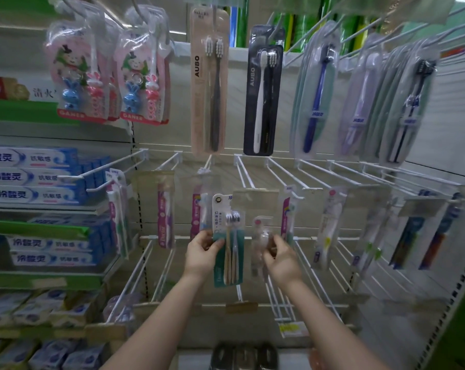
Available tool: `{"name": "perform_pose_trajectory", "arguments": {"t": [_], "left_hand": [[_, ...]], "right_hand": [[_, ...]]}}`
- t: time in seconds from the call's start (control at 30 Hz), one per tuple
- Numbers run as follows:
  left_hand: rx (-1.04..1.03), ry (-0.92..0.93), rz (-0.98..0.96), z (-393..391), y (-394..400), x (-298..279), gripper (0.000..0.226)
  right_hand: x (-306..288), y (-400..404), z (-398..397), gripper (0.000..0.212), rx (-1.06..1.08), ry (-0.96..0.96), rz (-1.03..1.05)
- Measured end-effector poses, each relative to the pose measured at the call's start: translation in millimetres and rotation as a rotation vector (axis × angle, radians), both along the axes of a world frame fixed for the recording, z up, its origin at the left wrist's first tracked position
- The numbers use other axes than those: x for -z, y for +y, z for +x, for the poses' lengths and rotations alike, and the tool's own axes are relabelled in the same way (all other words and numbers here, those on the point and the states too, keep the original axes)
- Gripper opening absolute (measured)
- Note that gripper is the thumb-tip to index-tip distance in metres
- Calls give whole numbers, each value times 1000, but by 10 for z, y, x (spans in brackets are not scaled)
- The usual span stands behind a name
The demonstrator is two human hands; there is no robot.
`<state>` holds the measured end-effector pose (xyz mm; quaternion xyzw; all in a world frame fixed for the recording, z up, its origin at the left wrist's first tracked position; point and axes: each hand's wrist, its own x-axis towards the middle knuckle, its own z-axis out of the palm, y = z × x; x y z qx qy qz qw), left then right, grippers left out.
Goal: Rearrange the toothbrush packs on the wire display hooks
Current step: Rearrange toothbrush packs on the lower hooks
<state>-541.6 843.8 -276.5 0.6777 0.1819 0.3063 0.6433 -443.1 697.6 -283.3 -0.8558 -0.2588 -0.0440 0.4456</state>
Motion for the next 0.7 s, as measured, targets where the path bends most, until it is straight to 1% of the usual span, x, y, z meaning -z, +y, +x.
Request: {"name": "perform_pose_trajectory", "arguments": {"t": [0.1,0.23,0.37,0.47,0.57,0.7], "left_hand": [[8,-20,-5,56,-39,5,18],[12,-30,7,116,-61,-48,21],[14,1,77,164,-62,-105,24],[32,49,143,223,-55,-133,20],[35,71,151,269,-81,-150,17],[29,99,129,292,-101,-108,14]], "right_hand": [[81,-52,22,28,24,73,57],[154,-99,30,30,29,93,121],[171,-142,18,27,43,89,145],[165,-177,13,27,45,88,157],[134,-229,33,20,63,80,129],[113,-266,53,23,77,91,132]]}}
